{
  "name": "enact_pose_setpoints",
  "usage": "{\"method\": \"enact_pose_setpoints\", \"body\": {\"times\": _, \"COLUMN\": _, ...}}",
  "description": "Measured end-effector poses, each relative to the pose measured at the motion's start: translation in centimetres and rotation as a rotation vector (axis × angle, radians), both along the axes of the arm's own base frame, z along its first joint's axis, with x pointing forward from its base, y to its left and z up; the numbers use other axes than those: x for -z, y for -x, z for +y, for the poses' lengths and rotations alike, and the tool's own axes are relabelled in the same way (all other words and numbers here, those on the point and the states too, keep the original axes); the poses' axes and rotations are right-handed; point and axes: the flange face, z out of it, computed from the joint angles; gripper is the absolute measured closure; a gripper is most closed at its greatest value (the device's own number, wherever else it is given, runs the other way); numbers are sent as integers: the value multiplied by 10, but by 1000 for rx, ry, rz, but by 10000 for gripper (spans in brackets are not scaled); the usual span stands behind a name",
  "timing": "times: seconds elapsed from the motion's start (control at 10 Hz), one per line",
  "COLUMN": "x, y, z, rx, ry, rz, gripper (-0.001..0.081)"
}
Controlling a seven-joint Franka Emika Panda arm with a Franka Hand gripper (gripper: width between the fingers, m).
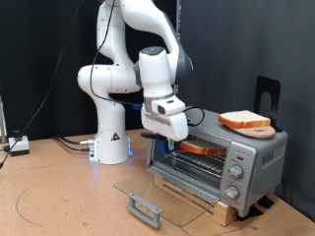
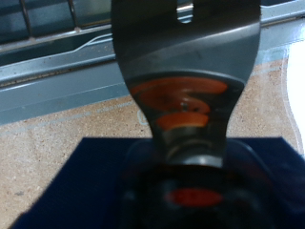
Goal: Make a piece of toast with the oven
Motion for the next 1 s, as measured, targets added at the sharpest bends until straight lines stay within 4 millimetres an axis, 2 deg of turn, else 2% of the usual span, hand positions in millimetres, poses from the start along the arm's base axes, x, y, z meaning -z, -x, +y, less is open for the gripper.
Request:
{"method": "enact_pose_setpoints", "body": {"times": 0.2, "x": -1, "y": -2, "z": -9, "rx": 17, "ry": 16, "rz": -13, "gripper": 412}}
{"method": "enact_pose_setpoints", "body": {"times": 0.3, "x": -3, "y": -5, "z": -21, "rx": 38, "ry": 24, "rz": -18, "gripper": 412}}
{"method": "enact_pose_setpoints", "body": {"times": 0.6, "x": -11, "y": -9, "z": -68, "rx": 122, "ry": 0, "rz": -18, "gripper": 412}}
{"method": "enact_pose_setpoints", "body": {"times": 1.0, "x": -14, "y": 1, "z": -131, "rx": 223, "ry": -41, "rz": 36, "gripper": 412}}
